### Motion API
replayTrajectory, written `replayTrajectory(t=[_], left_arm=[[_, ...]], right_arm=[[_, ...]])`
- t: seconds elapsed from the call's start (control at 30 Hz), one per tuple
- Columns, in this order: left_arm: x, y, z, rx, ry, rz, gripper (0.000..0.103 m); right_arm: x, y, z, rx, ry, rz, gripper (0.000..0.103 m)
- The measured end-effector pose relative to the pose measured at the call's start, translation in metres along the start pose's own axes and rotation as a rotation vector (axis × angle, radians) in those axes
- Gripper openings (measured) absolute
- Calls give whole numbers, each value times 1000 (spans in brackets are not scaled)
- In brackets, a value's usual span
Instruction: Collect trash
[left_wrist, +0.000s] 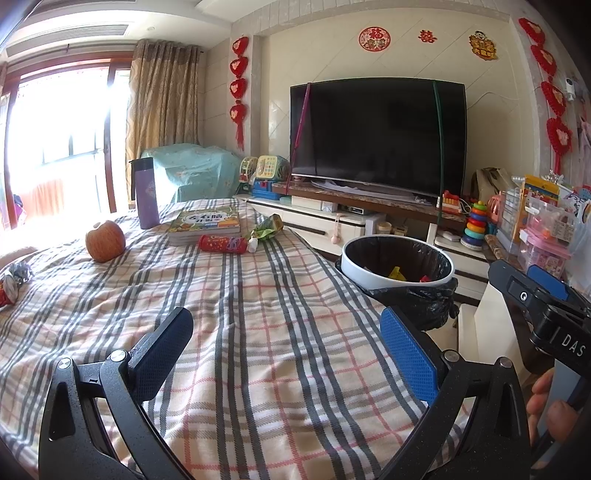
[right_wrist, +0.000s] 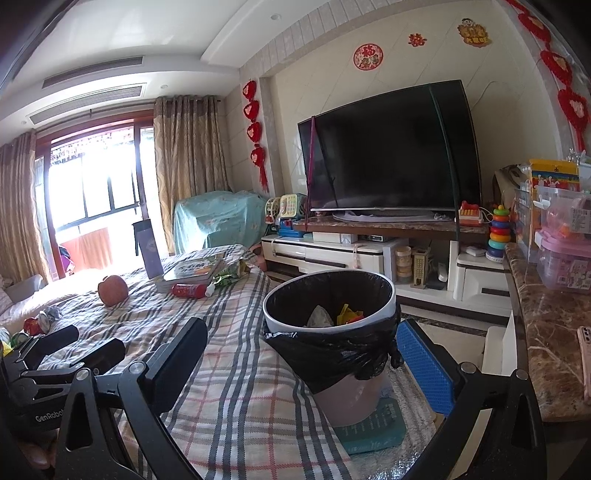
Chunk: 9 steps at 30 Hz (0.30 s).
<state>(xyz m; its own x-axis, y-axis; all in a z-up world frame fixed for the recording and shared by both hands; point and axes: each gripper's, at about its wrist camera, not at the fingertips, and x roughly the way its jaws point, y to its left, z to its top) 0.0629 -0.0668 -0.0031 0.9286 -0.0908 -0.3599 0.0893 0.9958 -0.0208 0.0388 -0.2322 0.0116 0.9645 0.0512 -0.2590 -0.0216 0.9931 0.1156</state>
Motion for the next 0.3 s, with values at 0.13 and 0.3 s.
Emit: replayTrajectory(t=[0.13, 0.3], left_arm=[[0, 1, 0, -3, -1, -3, 103], [0, 1, 0, -9, 4, -9, 103]], right_arm=[[1, 1, 0, 1, 2, 4, 103], [5, 2, 0, 0, 13, 8, 103]])
